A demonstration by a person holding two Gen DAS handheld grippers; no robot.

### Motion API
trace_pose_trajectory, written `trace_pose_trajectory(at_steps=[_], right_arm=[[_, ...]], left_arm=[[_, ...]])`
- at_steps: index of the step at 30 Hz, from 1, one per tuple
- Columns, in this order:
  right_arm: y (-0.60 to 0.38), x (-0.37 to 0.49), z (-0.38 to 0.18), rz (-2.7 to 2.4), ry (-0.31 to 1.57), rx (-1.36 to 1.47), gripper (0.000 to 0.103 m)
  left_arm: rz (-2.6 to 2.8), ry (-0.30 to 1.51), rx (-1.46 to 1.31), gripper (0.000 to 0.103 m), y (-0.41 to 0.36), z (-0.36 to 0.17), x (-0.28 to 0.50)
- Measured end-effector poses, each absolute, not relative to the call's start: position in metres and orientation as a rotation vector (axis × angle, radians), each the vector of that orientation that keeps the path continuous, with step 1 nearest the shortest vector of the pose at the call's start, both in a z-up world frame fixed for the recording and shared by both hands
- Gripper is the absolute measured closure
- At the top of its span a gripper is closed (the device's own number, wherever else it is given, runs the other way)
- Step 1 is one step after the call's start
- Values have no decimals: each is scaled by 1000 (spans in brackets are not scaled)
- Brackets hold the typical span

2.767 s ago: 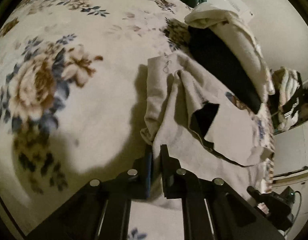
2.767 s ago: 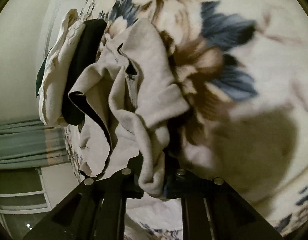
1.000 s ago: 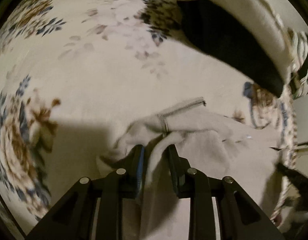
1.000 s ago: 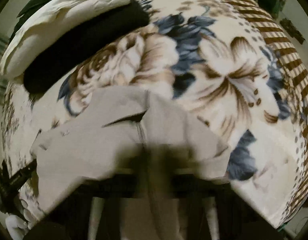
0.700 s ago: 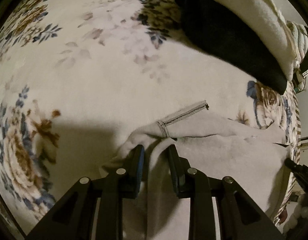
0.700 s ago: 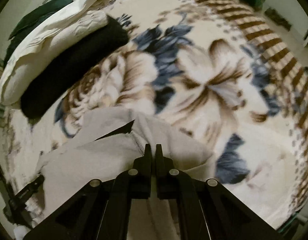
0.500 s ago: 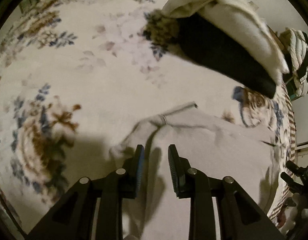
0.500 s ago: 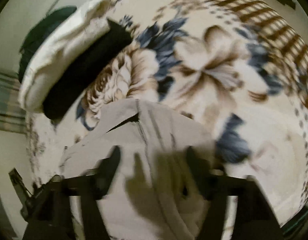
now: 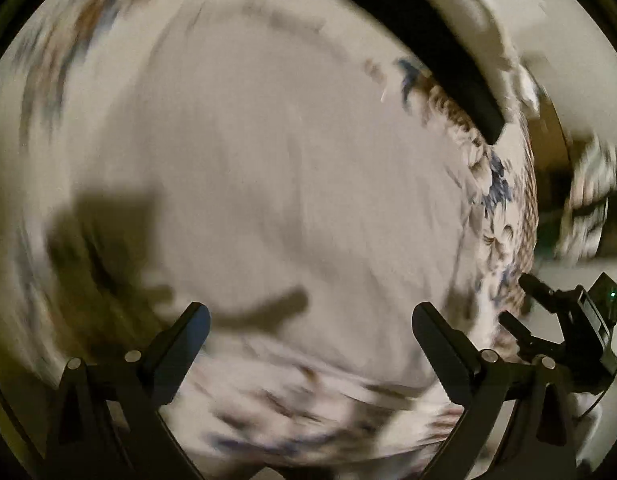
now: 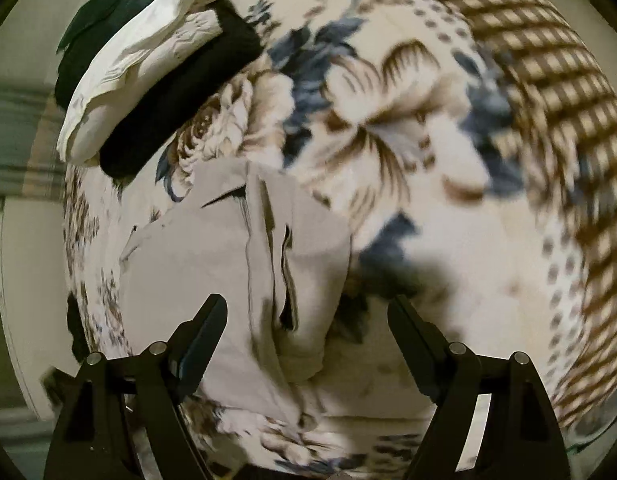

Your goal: Fold small clothes

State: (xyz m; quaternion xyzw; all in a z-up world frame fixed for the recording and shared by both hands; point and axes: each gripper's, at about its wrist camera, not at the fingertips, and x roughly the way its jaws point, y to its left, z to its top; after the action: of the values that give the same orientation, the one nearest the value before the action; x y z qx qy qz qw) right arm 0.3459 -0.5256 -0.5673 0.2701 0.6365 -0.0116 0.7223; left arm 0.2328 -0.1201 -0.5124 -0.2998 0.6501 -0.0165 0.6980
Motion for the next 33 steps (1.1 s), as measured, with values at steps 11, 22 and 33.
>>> trace_pose_trajectory(at_steps=[11,22,33], right_arm=[[-536,442,-592,322,1634,391,18],[-529,499,-668,482,1785,524,5],[-476,492,-678,590,1829,503,73]], left_arm=[[236,1340,-1284,1,-223,-557,174],[317,1080,-1529,8,-225,-580,184],[370,1016,-1525,93,-220,-581,173]])
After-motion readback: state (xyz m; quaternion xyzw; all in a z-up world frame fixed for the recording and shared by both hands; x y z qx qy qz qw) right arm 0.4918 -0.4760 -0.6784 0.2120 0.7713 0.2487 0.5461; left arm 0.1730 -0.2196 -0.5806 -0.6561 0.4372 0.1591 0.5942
